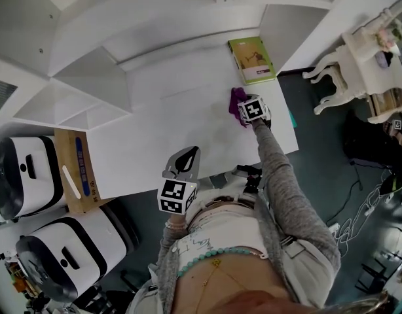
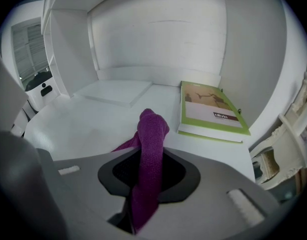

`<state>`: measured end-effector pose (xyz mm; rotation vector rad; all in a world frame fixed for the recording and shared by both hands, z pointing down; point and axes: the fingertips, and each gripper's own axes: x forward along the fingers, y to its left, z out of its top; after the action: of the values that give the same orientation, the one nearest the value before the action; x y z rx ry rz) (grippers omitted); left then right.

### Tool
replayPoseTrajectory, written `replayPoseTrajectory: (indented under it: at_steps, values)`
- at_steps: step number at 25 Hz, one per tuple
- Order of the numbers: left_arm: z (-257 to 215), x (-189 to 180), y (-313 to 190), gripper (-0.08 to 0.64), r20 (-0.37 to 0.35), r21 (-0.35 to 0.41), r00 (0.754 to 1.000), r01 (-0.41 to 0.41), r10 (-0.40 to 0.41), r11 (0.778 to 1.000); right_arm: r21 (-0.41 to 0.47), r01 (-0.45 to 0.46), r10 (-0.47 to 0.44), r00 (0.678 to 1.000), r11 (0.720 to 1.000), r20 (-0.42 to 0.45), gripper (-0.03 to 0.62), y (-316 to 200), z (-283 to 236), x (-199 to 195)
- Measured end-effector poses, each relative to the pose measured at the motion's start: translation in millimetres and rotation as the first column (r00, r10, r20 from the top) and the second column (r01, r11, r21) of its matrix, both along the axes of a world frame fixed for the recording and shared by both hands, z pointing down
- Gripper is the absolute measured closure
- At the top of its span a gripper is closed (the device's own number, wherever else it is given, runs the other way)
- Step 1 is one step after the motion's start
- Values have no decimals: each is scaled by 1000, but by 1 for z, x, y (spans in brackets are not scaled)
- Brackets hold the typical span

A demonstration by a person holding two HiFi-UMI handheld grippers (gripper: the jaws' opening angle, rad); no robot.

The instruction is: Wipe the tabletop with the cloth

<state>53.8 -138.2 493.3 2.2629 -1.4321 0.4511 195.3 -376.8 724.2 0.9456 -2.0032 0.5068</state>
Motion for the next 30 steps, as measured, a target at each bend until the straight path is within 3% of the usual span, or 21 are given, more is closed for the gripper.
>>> replayPoseTrajectory:
  at_steps: [30]
  values:
    - [2,86,-25,560,16,-2,998,68,-68,998,-23,17,-16,999,1000,46,485,-38,4,96]
